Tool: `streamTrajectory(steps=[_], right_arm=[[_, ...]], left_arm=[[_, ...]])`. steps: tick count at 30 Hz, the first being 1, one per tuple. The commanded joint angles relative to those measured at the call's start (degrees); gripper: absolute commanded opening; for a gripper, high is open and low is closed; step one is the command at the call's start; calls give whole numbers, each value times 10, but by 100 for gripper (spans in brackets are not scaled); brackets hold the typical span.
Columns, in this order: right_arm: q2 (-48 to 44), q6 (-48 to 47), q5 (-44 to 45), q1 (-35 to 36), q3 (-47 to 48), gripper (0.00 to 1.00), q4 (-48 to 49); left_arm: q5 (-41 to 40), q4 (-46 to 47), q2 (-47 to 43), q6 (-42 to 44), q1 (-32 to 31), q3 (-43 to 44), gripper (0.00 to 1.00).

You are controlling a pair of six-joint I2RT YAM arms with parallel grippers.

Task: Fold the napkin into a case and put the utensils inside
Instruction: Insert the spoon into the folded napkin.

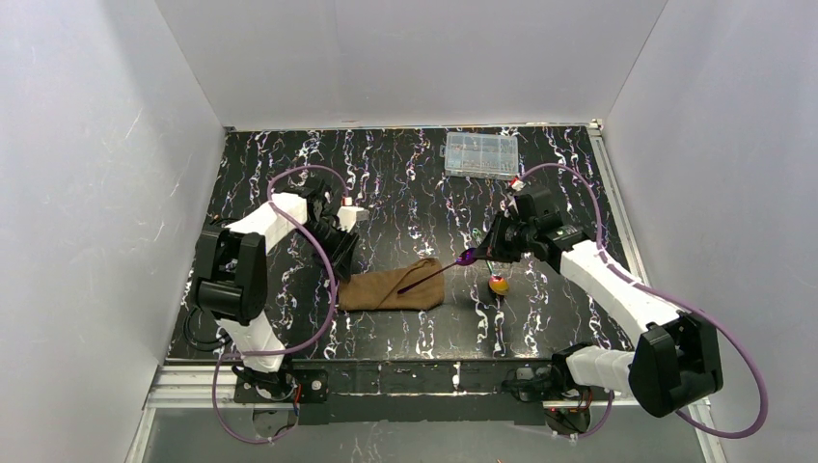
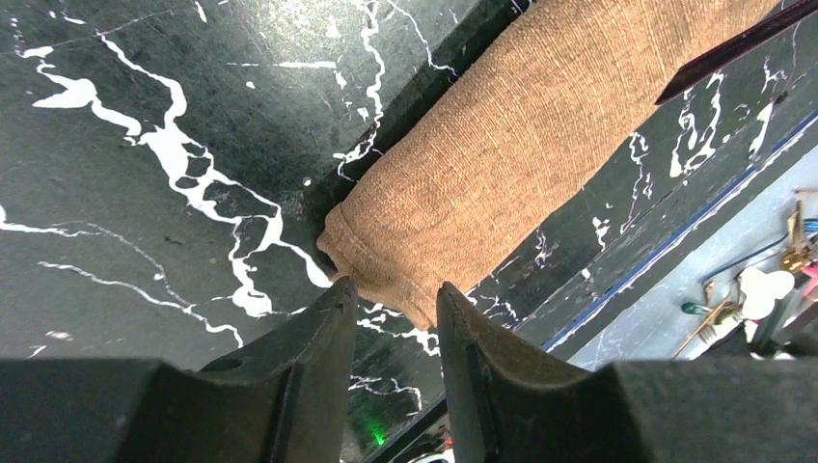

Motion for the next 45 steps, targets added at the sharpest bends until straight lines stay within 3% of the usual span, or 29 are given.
streamTrajectory(steps=[1,12,19,28,36,37,41,45], right_arm=[[-17,37,27,6,-24,1,57],[0,105,40,45,-83,1,163],[0,160,69,85,-122,1,240],[64,202,89,148,-143,1,341],[109,202,115,185,-128,1,349],[113,198,112,185,-126,5,349],[141,149,100,184,-78,49,283],[115,98,121,181,-18,67,150]], left_arm=[[29,4,10,-38,7,-13,34],[10,11,42,-61,8,-27,31],[0,4,70,-53,9,-21,22],[18,1,78,-61,9,-15,21],[37,-4,80,-64,9,-10,20],[37,-4,79,-64,9,-10,20],[38,-14,73,-62,11,-6,21],[50,-30,56,-65,27,5,24]])
